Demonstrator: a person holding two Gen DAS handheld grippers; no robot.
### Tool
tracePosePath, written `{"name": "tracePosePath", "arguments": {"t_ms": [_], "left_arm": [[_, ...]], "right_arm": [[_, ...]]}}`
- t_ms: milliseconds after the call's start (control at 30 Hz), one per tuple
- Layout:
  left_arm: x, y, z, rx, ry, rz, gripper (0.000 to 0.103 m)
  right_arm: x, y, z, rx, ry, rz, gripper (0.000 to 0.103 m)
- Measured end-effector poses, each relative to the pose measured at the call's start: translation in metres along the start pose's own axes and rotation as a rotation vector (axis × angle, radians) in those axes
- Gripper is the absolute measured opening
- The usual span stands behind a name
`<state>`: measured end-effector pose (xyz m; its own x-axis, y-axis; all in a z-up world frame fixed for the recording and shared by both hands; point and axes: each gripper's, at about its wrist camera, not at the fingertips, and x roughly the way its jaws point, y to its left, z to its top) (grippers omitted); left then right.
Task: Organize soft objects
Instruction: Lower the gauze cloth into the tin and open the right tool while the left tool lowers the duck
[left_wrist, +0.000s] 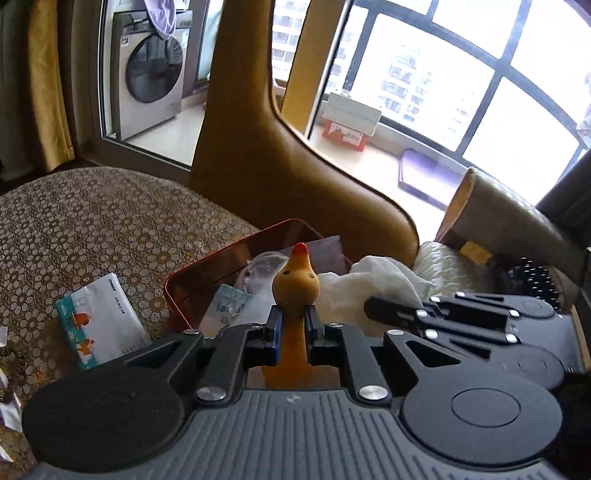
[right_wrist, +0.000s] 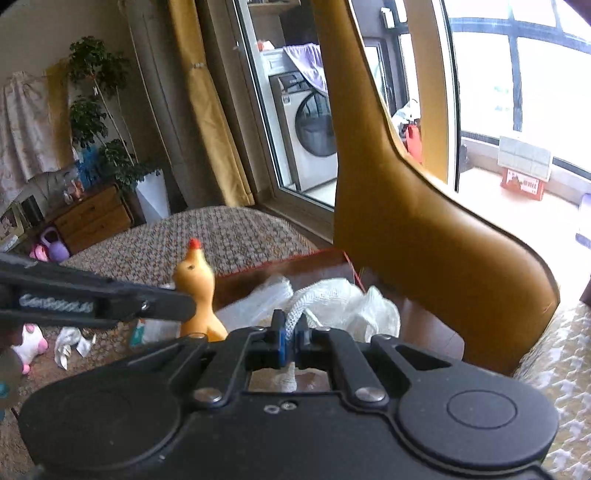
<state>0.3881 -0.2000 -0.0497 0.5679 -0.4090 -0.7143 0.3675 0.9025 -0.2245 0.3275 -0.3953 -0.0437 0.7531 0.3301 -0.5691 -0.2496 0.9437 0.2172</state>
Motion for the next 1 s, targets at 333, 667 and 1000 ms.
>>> {"name": "tracePosePath", "arguments": {"t_ms": [333, 667, 1000], "left_arm": [[0.028, 0.005, 0.0, 0.025, 0.019, 0.045, 0.012], [0.036, 0.005, -0.007, 0.053, 0.009, 0.087, 0.012], [0.024, 0.001, -0.015, 0.062, 0.006, 0.074, 0.012]], "right_arm": [[0.018, -0.006, -0.017, -0.011, 0.065, 0.008, 0.006], [0.016, 0.001, -0.021, -0.059, 0.079, -0.029, 0.018], [0.007, 0.005, -0.023, -0.036, 0.09, -0.06, 0.033]]}}
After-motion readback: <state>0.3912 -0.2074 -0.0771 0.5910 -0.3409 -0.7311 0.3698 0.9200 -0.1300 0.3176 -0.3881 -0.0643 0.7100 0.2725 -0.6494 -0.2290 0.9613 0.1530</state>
